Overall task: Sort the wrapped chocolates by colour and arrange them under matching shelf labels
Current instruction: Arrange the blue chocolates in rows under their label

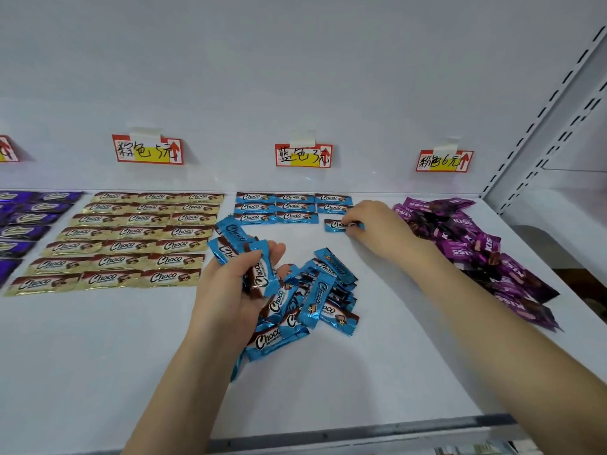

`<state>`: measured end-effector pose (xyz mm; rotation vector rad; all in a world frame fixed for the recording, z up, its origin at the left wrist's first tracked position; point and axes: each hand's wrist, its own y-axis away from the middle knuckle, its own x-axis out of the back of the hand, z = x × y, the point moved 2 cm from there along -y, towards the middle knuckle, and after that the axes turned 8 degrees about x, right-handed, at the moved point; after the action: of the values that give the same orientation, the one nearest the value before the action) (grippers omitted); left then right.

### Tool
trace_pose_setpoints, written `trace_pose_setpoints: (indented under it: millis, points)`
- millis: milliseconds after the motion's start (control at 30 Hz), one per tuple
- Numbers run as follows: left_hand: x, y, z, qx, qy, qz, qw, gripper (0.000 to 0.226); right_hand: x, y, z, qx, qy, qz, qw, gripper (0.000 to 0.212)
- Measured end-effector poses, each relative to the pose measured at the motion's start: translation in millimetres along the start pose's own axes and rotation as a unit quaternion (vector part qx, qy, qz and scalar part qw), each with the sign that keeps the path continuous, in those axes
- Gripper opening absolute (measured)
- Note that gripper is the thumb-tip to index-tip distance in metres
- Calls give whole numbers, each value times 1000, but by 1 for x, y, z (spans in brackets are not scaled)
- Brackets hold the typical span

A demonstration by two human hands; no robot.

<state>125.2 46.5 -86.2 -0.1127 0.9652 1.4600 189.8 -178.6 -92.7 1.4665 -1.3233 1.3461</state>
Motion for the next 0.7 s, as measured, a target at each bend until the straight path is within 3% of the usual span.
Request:
trace_pose_setpoints:
  millis: [100,700]
  points:
    - [2,-1,1,-15,-8,3,1000,25,-5,8,-4,1,-2,33,999,26]
    - [6,-2,2,-24,-14,14,1000,16,-8,-7,-9,-8,-10,-3,1000,32]
